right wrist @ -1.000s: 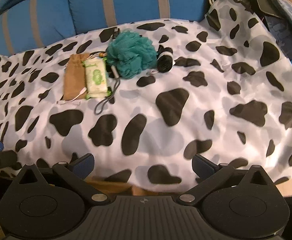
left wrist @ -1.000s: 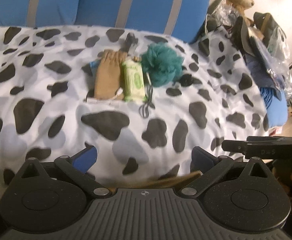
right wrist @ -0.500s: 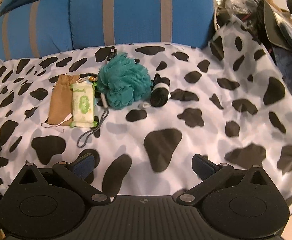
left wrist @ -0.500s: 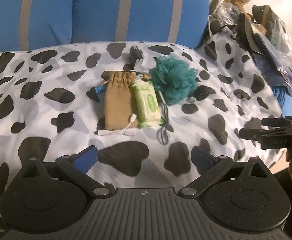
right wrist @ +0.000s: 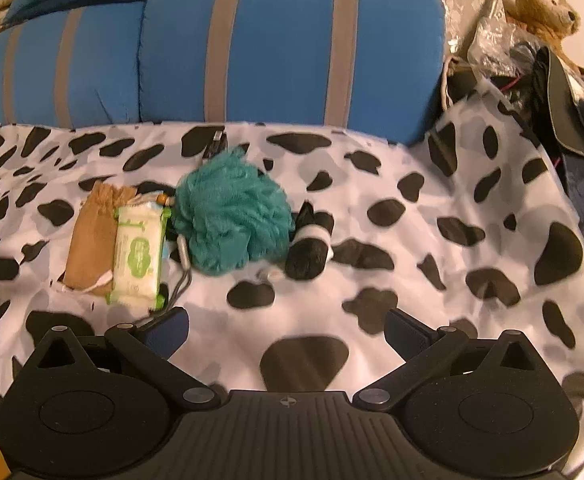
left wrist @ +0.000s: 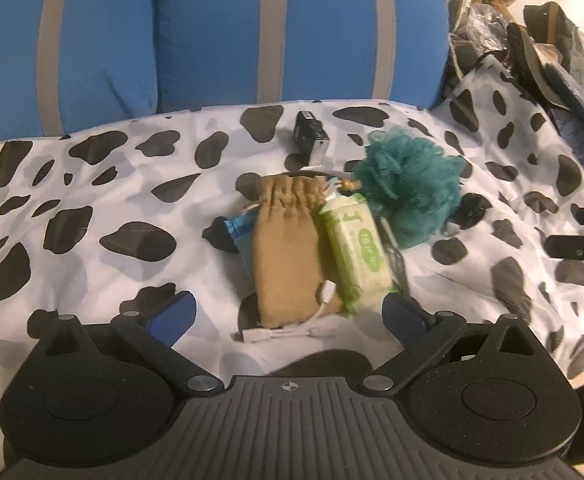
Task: Organize soft objects
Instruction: 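Grasp the tan burlap pouch with the left tool while the right tool grasps the black bag roll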
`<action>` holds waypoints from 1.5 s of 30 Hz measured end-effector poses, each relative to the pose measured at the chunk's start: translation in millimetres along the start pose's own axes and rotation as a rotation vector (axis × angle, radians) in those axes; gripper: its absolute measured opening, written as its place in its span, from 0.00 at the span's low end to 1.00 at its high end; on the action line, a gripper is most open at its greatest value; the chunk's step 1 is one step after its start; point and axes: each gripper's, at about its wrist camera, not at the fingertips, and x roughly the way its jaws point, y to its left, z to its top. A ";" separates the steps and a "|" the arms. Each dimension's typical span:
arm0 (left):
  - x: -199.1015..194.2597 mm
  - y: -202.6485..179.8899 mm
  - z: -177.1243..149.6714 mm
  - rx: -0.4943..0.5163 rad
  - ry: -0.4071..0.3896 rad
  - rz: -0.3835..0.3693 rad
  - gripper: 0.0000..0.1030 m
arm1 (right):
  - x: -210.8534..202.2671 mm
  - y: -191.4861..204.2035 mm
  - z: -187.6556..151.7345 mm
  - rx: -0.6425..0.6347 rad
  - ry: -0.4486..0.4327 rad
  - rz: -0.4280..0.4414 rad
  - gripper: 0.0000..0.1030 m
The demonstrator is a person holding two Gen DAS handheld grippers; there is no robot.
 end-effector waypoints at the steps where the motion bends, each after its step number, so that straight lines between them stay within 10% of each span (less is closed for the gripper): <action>1: 4.5 1.1 0.5 0.004 0.009 -0.002 0.99 | 3.1 -1.7 2.1 0.001 0.003 0.012 1.00; 11: 47.4 8.6 11.2 0.014 0.093 -0.040 0.84 | 30.5 -20.5 18.7 0.085 0.028 0.076 1.00; 21: 82.8 29.3 20.7 -0.048 0.113 -0.052 0.36 | 52.0 -33.0 30.0 0.131 0.039 0.101 1.00; 27: 93.9 33.0 22.8 -0.072 0.126 -0.088 0.34 | 59.6 -34.7 35.1 0.122 0.032 0.089 1.00; 32: 93.1 27.7 25.2 -0.071 0.122 -0.098 0.04 | 68.7 -40.7 36.7 0.124 0.034 0.058 1.00; 42: 49.0 15.4 48.5 -0.039 -0.037 -0.065 0.03 | 96.3 -60.2 41.3 0.200 0.040 0.085 0.99; 45: 41.4 15.4 52.8 -0.024 -0.049 -0.035 0.03 | 108.1 -63.7 45.5 0.228 0.059 0.102 0.84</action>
